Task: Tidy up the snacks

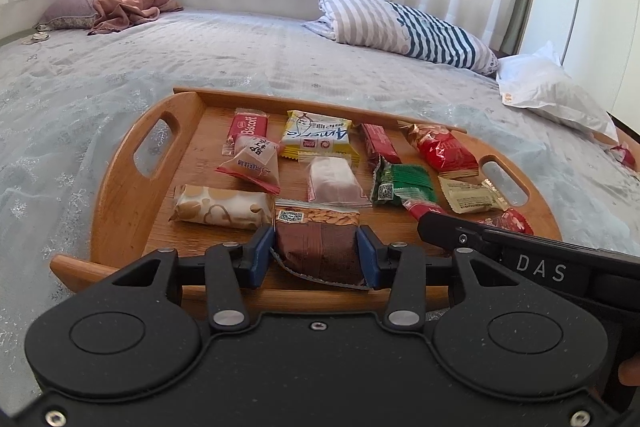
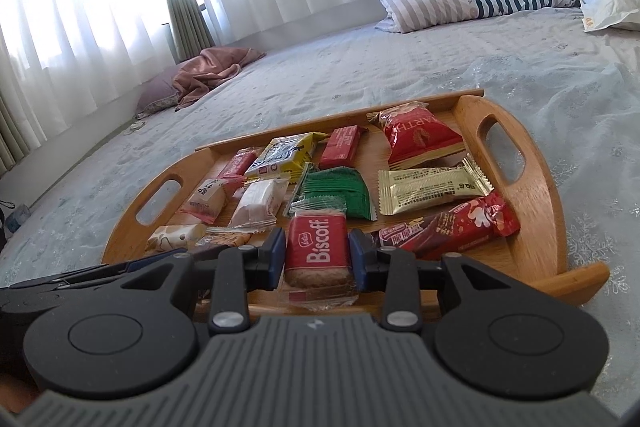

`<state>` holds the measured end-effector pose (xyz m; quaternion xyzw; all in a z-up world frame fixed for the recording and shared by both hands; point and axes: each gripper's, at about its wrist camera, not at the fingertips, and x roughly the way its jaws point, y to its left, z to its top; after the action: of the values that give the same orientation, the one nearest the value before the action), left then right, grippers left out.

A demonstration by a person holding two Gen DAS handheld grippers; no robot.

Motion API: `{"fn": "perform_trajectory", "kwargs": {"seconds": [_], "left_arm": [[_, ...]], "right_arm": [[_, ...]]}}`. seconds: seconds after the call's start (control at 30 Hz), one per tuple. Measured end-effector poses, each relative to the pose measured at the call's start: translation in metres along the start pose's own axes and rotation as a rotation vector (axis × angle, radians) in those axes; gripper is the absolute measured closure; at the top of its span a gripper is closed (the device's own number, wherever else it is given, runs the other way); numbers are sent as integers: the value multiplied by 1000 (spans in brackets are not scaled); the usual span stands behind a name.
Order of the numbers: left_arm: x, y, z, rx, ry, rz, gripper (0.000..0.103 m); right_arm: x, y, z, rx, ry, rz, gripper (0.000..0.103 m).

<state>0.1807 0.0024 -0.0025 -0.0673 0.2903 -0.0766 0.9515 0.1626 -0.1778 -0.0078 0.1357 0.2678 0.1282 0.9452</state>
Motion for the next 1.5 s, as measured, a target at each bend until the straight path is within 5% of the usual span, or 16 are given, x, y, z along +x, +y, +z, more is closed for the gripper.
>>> {"fn": "perform_trajectory", "kwargs": {"seconds": [0.2, 0.53, 1.5], "left_arm": [[-2, 1, 1, -6, 0, 12, 57], [-12, 1, 2, 2, -18, 63, 28], [-63, -14, -1, 50, -23, 77, 5]], "right_arm": [[-2, -3, 1, 6, -10, 0, 43], [-18, -3, 3, -22, -40, -31, 37], [-66, 0, -4, -155, -89, -147, 12]]}}
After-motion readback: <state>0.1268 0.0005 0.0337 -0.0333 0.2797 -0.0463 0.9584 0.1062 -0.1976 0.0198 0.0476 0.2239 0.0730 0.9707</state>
